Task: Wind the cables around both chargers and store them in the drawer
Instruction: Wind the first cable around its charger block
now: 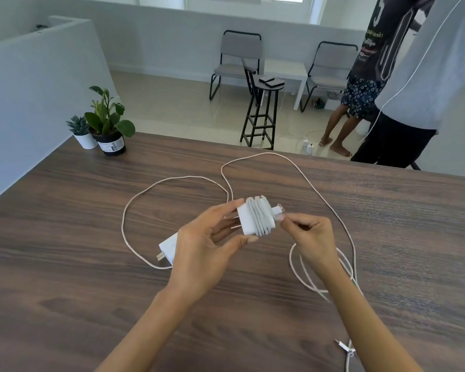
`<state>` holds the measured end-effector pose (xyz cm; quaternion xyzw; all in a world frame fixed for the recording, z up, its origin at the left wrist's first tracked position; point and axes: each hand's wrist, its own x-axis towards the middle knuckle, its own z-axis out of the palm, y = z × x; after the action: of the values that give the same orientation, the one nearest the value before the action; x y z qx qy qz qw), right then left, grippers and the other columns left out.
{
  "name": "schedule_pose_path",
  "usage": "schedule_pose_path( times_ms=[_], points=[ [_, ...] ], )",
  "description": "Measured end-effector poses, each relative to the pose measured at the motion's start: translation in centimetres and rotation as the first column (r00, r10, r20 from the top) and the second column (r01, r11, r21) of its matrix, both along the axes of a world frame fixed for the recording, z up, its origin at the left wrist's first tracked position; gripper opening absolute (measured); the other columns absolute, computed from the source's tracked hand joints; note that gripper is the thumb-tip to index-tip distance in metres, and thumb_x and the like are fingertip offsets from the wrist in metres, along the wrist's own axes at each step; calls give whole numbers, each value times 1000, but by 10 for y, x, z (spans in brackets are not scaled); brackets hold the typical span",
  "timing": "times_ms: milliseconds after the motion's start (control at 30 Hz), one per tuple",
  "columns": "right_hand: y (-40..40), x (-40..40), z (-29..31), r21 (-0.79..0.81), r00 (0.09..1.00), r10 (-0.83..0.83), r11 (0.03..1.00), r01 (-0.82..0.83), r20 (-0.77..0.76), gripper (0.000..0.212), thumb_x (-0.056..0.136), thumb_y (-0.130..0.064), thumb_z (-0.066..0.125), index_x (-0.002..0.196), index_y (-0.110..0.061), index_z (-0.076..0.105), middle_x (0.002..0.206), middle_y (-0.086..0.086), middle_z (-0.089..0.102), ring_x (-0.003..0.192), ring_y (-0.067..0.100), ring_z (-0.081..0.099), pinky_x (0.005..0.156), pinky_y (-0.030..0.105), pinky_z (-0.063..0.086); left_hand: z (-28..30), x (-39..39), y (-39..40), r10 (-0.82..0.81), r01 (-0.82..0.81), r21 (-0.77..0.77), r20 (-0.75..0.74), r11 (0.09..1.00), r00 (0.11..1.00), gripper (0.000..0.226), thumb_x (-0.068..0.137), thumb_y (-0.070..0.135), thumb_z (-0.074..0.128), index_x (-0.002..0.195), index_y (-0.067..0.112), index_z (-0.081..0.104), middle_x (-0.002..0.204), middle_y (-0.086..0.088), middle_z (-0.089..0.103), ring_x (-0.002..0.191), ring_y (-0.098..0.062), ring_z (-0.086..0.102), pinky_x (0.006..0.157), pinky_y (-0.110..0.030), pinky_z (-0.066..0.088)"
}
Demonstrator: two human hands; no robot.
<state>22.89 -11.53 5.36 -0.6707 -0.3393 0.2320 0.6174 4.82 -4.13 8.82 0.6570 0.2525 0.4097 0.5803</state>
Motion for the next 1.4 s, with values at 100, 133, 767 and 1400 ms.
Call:
schedule_pose_path(
  times_ms=[100,133,767,1400],
  points=[
    [-6,-16,-2,-29,983,-28,999,34,182,7,76,-12,76,73,-18,77,53,-11,58,53,0,47,56,16,36,5,5,12,75,-75,-7,-26,997,997,55,65,-7,78,107,25,63,102,4,71,91,-3,69,79,-13,52],
    [-7,-23,-2,-42,966,-19,999,31,258,10,75,-12,77,71,-21,77,50,-12,52,51,0,43,54,15,33,7,7,16,94,-94,-1,-40,996,995,54,65,-5,79,108,23,62,98,7,71,89,0,69,77,-10,51],
    [-31,-48,38,-123,626,154,988,-93,764,18,85,-33,56,80,-27,72,56,-14,41,52,1,38,48,20,36,-15,14,45,202,-146,271,-194,951,960,55,64,1,82,115,12,65,104,-3,70,92,-1,67,82,-11,50],
    [-24,-33,70,-176,589,243,970,-169,771,13,84,-33,62,84,-30,75,58,-10,50,52,4,43,48,24,37,-31,8,32,93,-41,240,-210,970,973,56,64,0,82,115,13,64,109,-3,69,96,-8,68,88,-24,54]
  ],
)
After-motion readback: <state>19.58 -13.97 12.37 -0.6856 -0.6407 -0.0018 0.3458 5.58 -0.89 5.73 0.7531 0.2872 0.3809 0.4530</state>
